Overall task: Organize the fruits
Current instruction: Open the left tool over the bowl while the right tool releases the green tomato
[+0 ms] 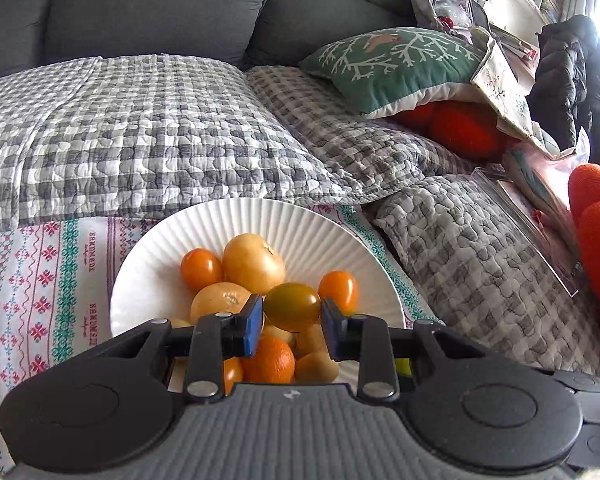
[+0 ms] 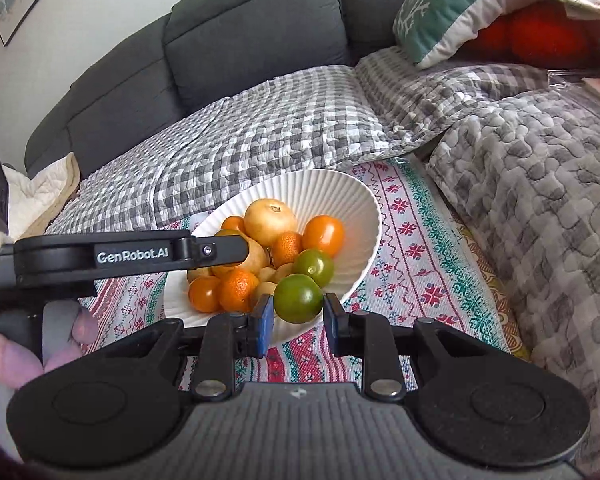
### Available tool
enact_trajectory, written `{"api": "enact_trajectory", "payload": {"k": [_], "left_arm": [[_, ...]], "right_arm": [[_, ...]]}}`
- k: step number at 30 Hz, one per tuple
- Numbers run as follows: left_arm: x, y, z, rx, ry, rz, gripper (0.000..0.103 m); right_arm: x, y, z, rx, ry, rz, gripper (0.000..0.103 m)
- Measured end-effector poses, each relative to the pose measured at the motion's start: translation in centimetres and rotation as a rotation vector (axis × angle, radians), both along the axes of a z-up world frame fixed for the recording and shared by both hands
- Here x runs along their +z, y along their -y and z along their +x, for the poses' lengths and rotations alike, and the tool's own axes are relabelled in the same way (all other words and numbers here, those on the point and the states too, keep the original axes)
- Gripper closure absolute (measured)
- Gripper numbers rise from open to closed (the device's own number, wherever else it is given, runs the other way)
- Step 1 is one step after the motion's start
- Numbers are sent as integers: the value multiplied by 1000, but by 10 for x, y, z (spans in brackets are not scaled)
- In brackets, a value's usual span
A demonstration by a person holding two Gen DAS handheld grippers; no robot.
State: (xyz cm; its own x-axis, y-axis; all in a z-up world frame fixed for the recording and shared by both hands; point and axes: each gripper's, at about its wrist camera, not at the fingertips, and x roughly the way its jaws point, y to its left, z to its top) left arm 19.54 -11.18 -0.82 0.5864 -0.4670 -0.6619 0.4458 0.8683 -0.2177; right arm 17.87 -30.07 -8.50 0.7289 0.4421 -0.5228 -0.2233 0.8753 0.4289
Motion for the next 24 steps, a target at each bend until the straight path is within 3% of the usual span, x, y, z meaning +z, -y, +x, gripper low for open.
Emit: {"api": "enact_trajectory", "payload": {"k": [8, 14, 18, 24], "left_arm": [[-7, 33, 29, -15, 15, 42, 79], [-11, 40, 39, -9, 3, 44, 78], [-11, 41, 40, -6, 6, 43, 78], [-5, 35, 33, -9, 6, 20, 60]], "right_arm": [[-4, -7, 6, 27, 32, -17, 79], [-7, -21, 6, 66, 65, -100, 78], [-6, -20, 5, 49, 67, -96, 76], [0, -11, 1, 14, 66, -59, 59]]}}
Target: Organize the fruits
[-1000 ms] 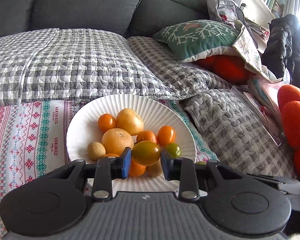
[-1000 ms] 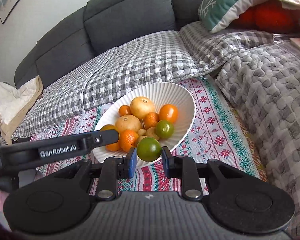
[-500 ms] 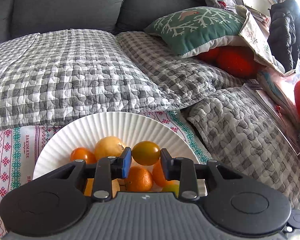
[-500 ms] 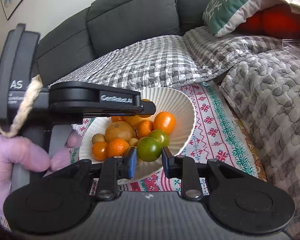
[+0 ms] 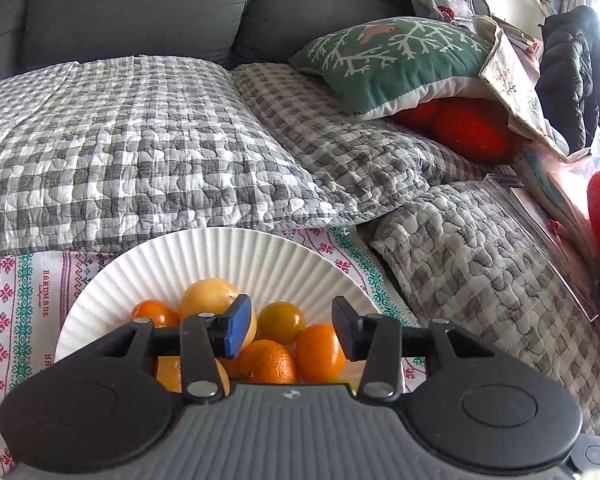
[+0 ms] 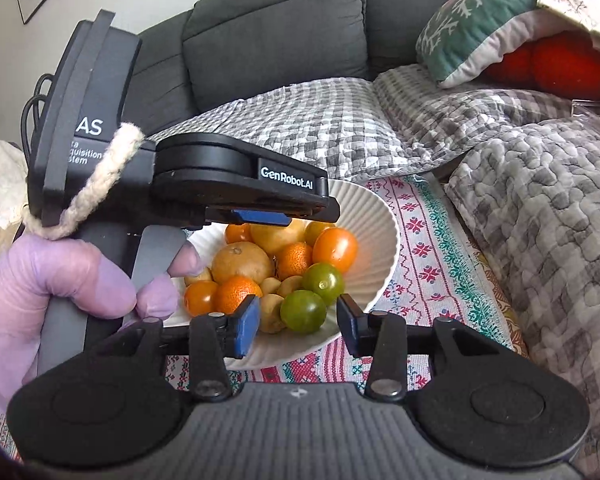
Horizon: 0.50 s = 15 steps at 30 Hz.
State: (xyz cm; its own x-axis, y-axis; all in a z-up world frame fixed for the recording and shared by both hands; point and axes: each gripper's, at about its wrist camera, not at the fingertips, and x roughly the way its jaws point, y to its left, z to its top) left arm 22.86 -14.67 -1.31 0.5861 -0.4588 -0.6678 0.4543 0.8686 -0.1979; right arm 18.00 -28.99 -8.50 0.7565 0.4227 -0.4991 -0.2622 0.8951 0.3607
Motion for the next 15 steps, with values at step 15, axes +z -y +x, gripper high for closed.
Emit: {"api": "enact_trajectory", "payload": {"k": [15], "left_arm": [[23, -64, -61, 110, 3, 24, 20]], "right_arm": [[21, 15, -29, -46, -50, -21, 25]]}}
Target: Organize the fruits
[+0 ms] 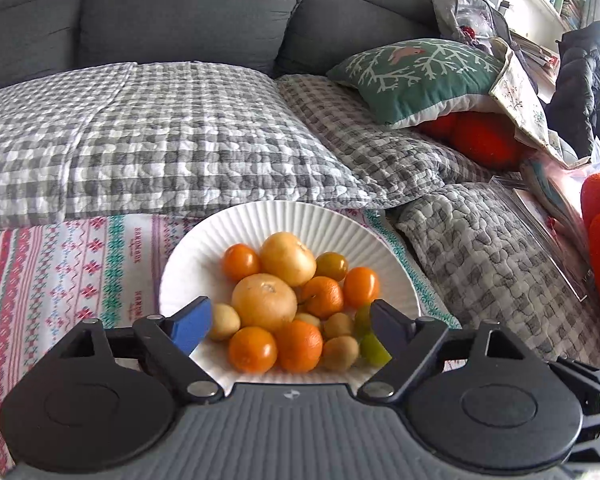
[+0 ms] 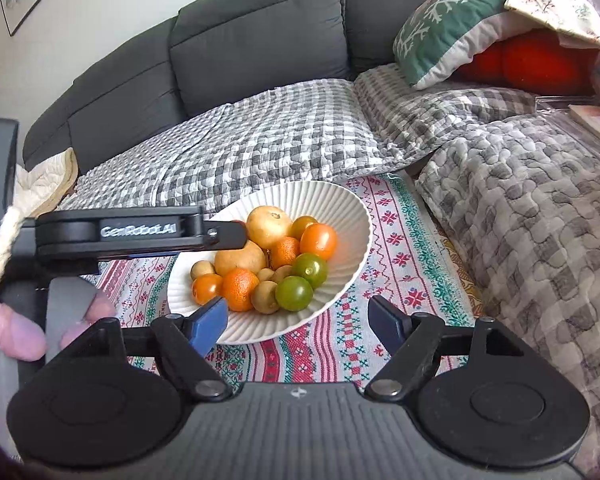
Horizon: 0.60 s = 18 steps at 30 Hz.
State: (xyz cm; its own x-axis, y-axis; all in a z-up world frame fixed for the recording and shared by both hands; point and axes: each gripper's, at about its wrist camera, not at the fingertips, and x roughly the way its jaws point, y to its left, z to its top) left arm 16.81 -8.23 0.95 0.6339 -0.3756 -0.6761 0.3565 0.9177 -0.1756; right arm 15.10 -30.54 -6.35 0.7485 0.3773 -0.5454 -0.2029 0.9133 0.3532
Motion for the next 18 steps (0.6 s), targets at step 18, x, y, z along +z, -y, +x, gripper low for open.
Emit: {"api": "enact_trajectory", "payload": {"k": [18], "left_arm": [[-16, -68, -103, 152, -105, 171, 6]], "right_arm": [[15, -19, -52, -71, -86, -175, 5]]}}
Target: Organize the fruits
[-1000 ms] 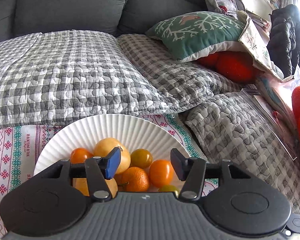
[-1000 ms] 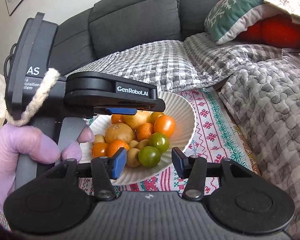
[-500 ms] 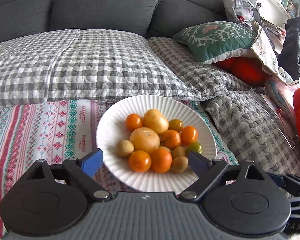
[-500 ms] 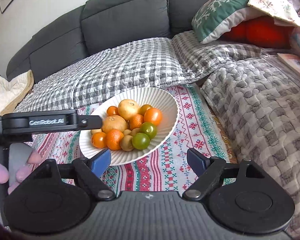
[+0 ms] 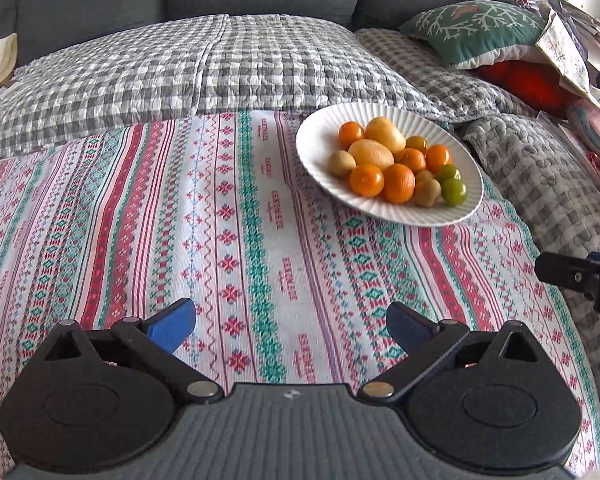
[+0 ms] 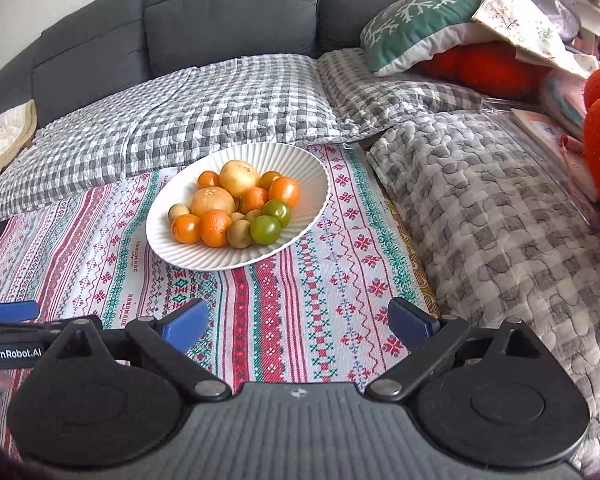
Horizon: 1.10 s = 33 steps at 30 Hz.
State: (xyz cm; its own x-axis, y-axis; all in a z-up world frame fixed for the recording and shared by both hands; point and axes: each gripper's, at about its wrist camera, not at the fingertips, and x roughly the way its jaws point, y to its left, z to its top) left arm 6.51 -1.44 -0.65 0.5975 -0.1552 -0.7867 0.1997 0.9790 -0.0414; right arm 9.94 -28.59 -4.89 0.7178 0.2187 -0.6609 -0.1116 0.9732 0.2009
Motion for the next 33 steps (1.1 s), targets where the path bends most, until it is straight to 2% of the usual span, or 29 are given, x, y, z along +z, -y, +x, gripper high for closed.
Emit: {"api": "enact_trajectory", "payload": {"k": [9, 18, 25, 33], "left_arm": [[5, -8, -34, 34, -34, 19, 6], [13, 1, -48, 14, -43, 38, 6], [17, 5, -53, 34, -4, 81, 6], [14, 3, -50, 56, -11, 95, 6]], "right_arm": [[-2, -12, -21, 37, -64, -47, 4], [11, -6, -36, -16, -26, -31, 1], [16, -17, -41, 17, 3, -49, 1], [12, -29, -40, 49, 1, -93, 1]]}}
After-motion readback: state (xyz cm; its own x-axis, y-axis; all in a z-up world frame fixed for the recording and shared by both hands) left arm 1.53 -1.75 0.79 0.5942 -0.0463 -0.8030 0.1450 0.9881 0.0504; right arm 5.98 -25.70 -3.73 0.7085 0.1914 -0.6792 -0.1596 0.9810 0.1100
